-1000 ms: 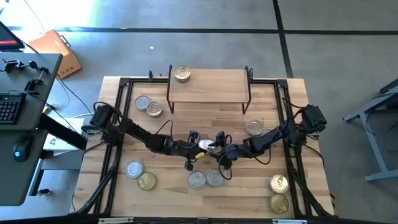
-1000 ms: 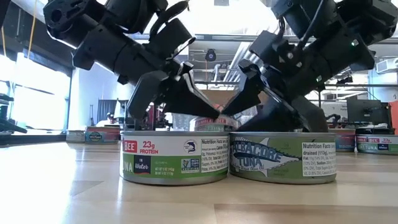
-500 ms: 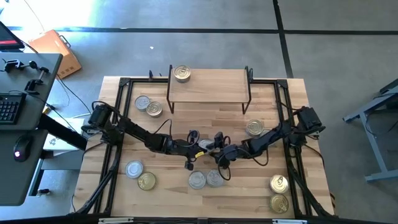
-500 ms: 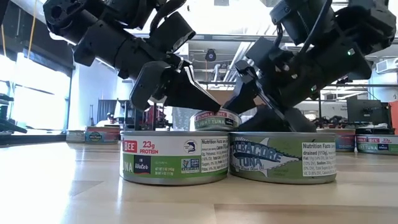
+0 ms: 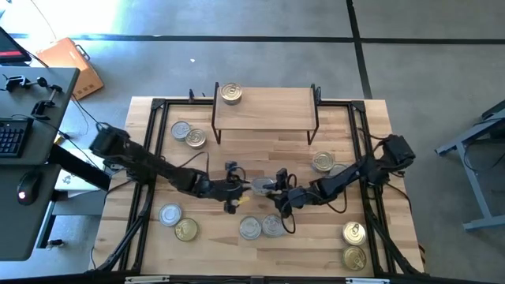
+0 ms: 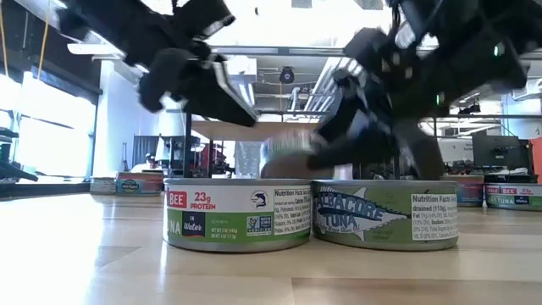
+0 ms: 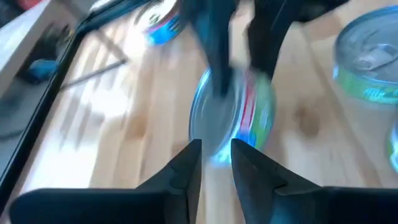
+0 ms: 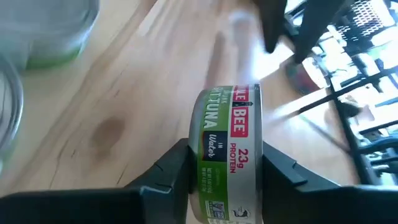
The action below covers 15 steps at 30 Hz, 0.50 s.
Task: Stack canned seafood by type on shelf
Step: Put the green white tuna can on the shelf
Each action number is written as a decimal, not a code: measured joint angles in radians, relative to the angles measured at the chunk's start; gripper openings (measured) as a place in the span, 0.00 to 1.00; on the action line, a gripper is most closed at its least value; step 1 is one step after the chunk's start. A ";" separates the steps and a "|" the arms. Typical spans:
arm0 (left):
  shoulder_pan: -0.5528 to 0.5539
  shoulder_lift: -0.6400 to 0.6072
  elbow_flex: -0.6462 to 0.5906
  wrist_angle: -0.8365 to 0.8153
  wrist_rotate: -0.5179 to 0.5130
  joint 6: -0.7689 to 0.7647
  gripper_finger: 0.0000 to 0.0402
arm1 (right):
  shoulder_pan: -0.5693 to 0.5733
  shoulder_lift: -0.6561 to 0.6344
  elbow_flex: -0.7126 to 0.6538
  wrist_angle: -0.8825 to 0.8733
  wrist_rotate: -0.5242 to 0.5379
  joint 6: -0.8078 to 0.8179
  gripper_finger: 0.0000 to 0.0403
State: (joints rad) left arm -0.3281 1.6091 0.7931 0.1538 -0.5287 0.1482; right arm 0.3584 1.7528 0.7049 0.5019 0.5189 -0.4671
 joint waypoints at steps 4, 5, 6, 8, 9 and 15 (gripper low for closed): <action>-0.035 -0.076 -0.069 -0.025 -0.075 -0.109 0.21 | 0.004 -0.075 0.059 -0.078 0.048 -0.034 0.29; -0.042 -0.085 -0.091 -0.012 -0.086 -0.127 0.21 | -0.003 -0.089 0.082 -0.116 0.060 -0.053 0.29; -0.051 -0.093 -0.114 0.007 -0.097 -0.143 0.21 | -0.014 -0.102 0.107 -0.147 0.067 -0.075 0.29; -0.064 -0.097 -0.152 0.056 -0.117 -0.168 0.21 | -0.049 -0.128 0.165 -0.214 0.071 -0.121 0.29; -0.071 -0.097 -0.169 0.091 -0.123 -0.174 0.20 | -0.073 -0.136 0.197 -0.246 0.074 -0.145 0.29; -0.096 -0.089 -0.207 0.146 -0.144 -0.198 0.20 | -0.258 -0.144 0.435 -0.510 0.031 -0.264 0.29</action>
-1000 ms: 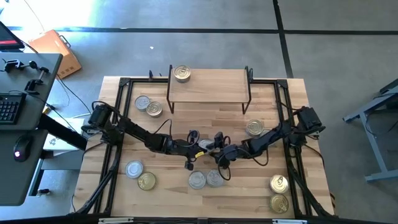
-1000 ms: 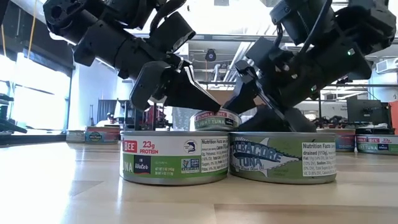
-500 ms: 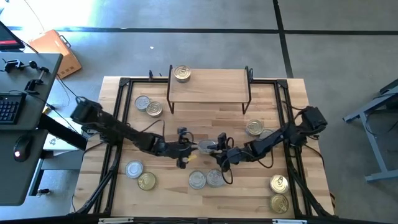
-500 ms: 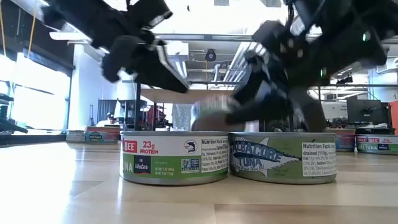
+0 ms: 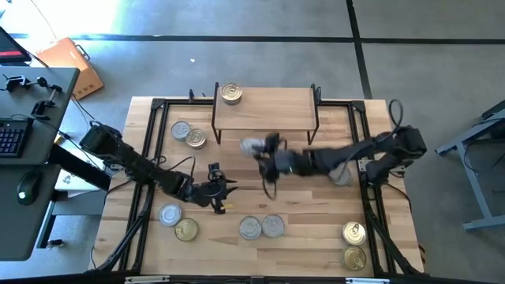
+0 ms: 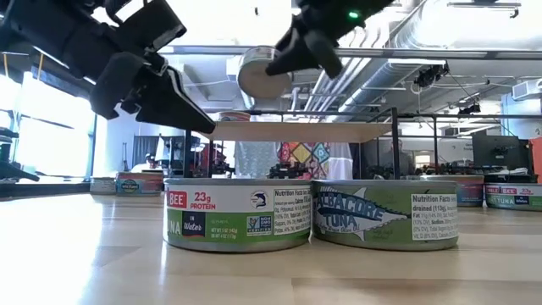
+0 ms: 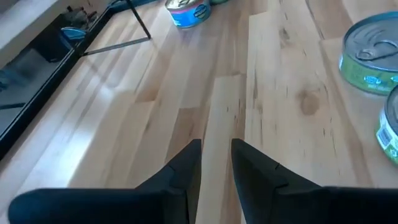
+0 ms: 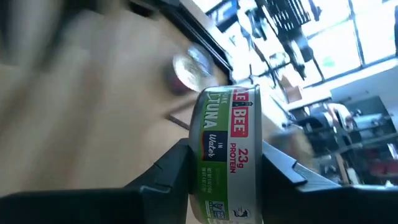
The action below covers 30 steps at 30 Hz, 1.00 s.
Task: Stack canned seafood by type on shelf
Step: Put the green white tuna can on the shelf
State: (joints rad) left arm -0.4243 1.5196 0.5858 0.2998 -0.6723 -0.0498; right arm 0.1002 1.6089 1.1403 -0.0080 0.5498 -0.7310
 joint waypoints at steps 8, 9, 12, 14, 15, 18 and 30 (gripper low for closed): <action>-0.016 0.000 0.001 0.014 -0.020 0.000 0.20 | -0.268 -0.001 0.109 -0.150 -0.144 -0.031 0.29; -0.017 0.000 0.001 0.013 -0.021 0.000 0.20 | -0.294 -0.001 0.103 -0.149 -0.157 -0.036 0.29; -0.017 0.000 0.001 0.013 -0.023 -0.001 0.20 | -0.354 0.012 0.094 -0.147 -0.187 -0.037 0.29; -0.017 0.000 0.001 0.014 -0.024 -0.001 0.20 | -0.381 0.028 0.089 -0.150 -0.201 -0.037 0.29; -0.017 0.000 0.001 0.014 -0.024 -0.001 0.20 | -0.392 0.036 0.089 -0.150 -0.221 -0.038 0.29; -0.017 0.000 0.001 0.014 -0.024 -0.001 0.20 | -0.406 0.065 0.090 -0.138 -0.243 -0.064 0.29; -0.016 0.001 0.001 0.013 -0.024 -0.001 0.19 | -0.405 0.044 0.088 -0.202 -0.226 -0.051 0.73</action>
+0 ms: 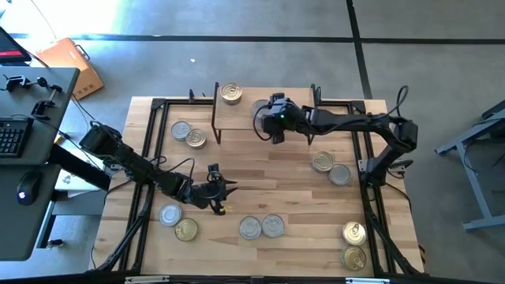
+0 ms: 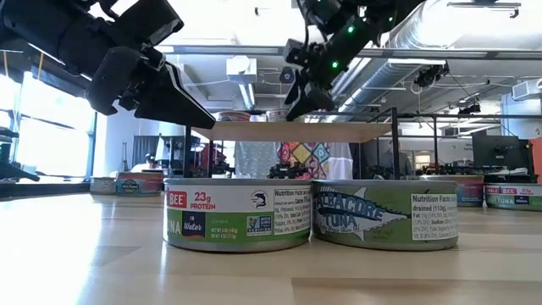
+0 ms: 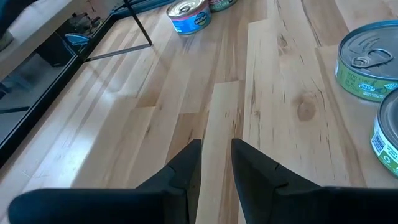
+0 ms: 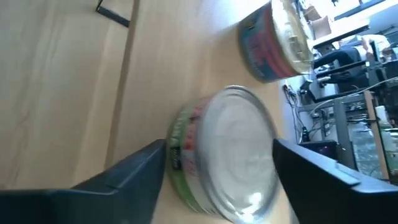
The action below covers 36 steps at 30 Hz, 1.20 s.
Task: Stack canned seafood by type on shelf
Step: Put the green white tuna can on the shelf
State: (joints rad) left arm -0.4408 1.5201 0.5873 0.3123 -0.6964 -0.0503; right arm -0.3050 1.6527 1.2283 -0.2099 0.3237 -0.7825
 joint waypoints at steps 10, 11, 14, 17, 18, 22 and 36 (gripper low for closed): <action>0.000 0.000 0.000 0.000 0.000 0.001 0.19 | -0.026 -0.065 0.002 -0.035 -0.226 0.245 0.71; 0.000 0.000 0.000 0.000 0.000 0.001 0.19 | -0.035 -0.063 0.001 -0.030 -0.255 0.286 0.68; 0.002 0.000 0.000 0.000 0.000 0.001 0.19 | -0.064 -0.056 0.001 0.021 -0.312 0.411 0.55; 0.002 0.000 0.000 0.000 0.001 0.001 0.19 | -0.093 -0.040 0.002 0.031 -0.316 0.499 0.36; 0.002 0.000 0.000 0.001 0.001 0.001 0.19 | -0.101 -0.034 0.002 0.033 -0.317 0.517 0.29; 0.004 0.000 0.000 0.004 0.001 0.002 0.19 | -0.125 -0.016 0.001 0.032 -0.318 0.529 0.05; 0.031 0.000 0.000 0.016 0.003 0.002 0.19 | -0.203 0.058 0.006 0.098 -0.325 0.519 0.01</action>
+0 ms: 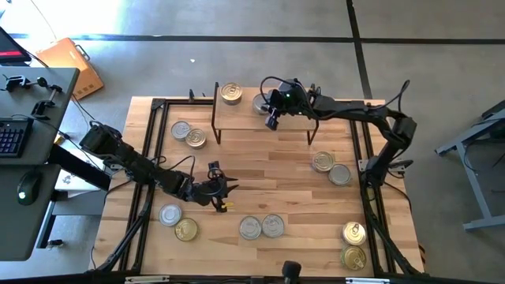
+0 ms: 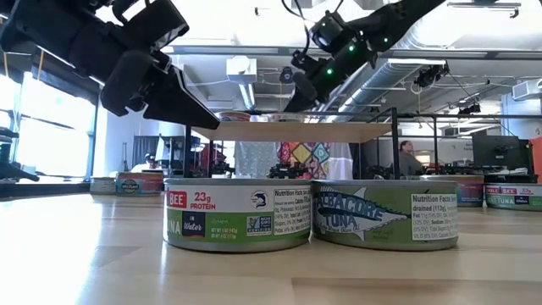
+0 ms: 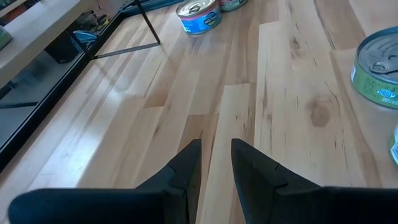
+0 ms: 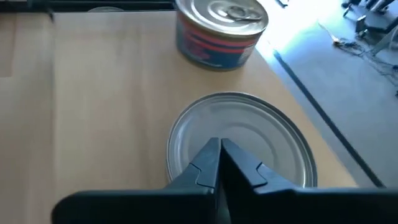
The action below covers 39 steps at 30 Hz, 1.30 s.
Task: Stack canned seafood by type on shelf
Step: Put the green white tuna can on the shelf, then put the green tuna can on the shelf
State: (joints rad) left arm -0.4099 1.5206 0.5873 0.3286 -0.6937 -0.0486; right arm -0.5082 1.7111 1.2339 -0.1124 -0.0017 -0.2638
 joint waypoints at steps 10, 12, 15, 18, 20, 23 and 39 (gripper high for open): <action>0.000 0.000 0.000 0.015 0.002 0.007 0.19 | -0.061 0.004 -0.003 0.039 -0.042 -0.007 0.00; 0.000 0.000 0.000 0.015 0.002 0.006 0.19 | -0.065 0.004 -0.004 0.047 -0.044 -0.007 0.00; 0.000 0.000 0.000 0.015 0.002 0.006 0.19 | -0.068 0.007 -0.006 0.077 -0.044 -0.007 0.00; 0.000 0.000 0.000 0.014 0.002 0.006 0.19 | -0.061 0.002 -0.007 0.109 -0.043 -0.010 0.00; 0.000 0.000 0.000 0.014 0.002 0.007 0.19 | -0.054 -0.018 -0.007 0.125 -0.029 -0.011 0.00; 0.000 0.000 0.000 0.014 0.003 0.007 0.19 | -0.037 -0.056 -0.007 0.132 0.018 -0.033 0.00; -0.010 0.000 0.000 0.013 0.003 0.001 0.19 | 0.332 -0.371 -0.150 -0.208 0.135 -0.028 0.00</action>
State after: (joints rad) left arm -0.4202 1.5208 0.5873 0.3420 -0.6910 -0.0477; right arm -0.1765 1.3398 1.0835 -0.3199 0.1331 -0.2916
